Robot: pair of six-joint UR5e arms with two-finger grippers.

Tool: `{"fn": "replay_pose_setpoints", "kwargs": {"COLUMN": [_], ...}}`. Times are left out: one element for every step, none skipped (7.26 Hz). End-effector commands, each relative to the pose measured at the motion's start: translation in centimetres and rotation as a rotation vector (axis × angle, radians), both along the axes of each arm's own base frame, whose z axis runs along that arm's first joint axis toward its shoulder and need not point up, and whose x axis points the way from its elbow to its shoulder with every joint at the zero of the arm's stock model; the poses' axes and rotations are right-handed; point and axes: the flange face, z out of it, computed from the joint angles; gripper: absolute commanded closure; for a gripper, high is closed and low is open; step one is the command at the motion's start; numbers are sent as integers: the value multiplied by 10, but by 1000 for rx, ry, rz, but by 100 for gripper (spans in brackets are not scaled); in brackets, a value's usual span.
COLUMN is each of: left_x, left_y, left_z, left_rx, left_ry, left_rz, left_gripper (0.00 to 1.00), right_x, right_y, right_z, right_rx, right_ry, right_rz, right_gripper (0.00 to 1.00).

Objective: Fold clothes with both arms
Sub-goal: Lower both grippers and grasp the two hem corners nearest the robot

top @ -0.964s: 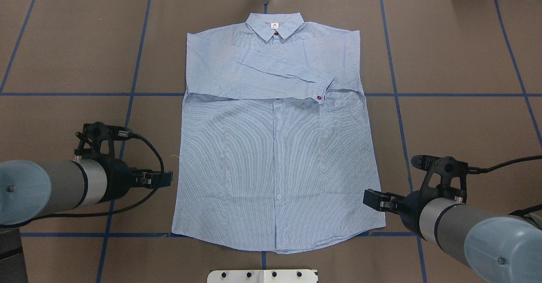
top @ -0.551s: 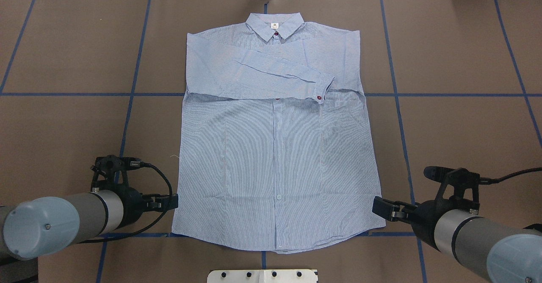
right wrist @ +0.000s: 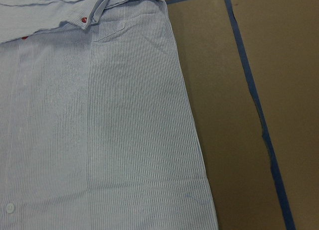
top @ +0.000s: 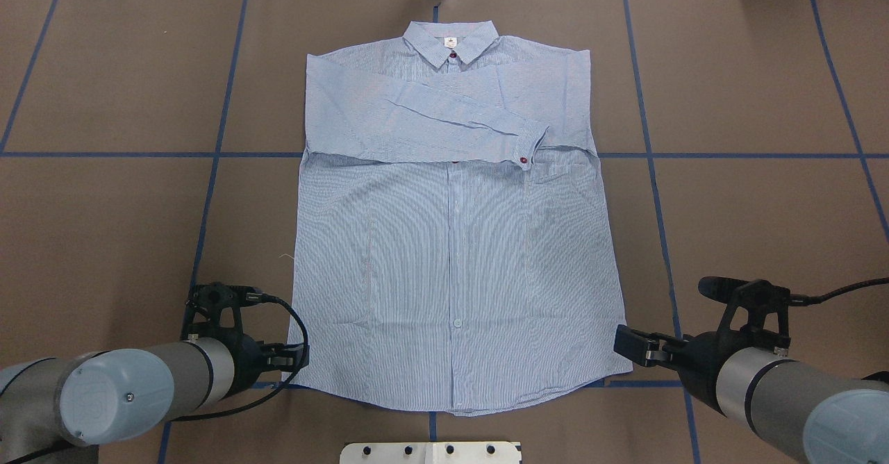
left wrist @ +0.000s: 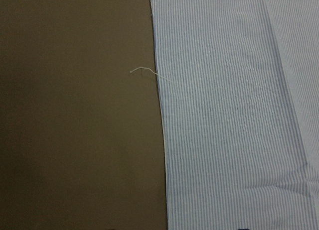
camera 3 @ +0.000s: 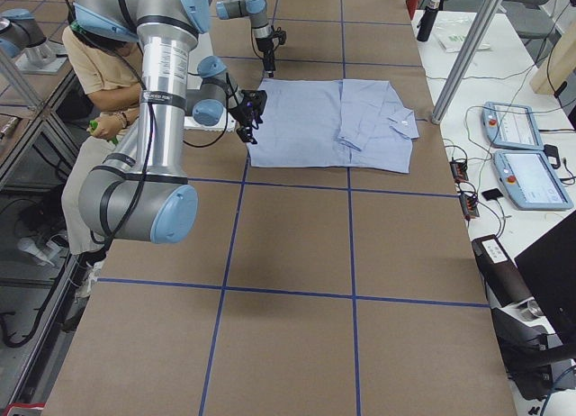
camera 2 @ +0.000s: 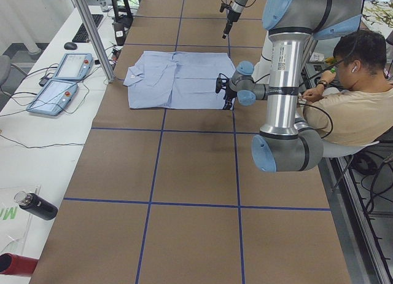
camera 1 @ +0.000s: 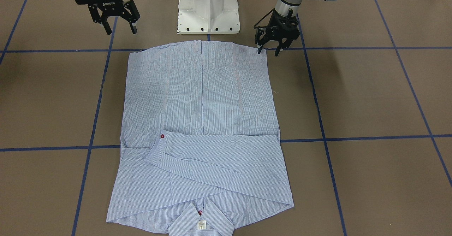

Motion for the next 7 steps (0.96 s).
{"fn": "replay_pose_setpoints", "kwargs": {"left_x": [10,12,14,15,18,23,26], "left_y": [14,15,18,20,23,26,27], "left_z": [2,-1,-1,0,1,-4,-2], "left_rx": [-10,-9,-9,-10,-14,-13,-14], "left_ry": [-31,-28,-28,-31,-57,-54,-59], "left_rz": [27,29,37,40,47,55,58], "left_gripper": [28,29,30,32,32,33,33], "right_x": [-1,-2,-2,-3,-3,-3,-3], "right_y": [1,2,3,4,5,5,6], "right_z": [1,1,1,1,2,2,2], "right_rx": [1,2,5,6,6,5,6], "right_ry": [2,4,4,4,5,5,5], "right_rz": [-3,-5,-5,-5,-8,-7,-7], "right_gripper": [0,0,0,0,0,0,0]}}
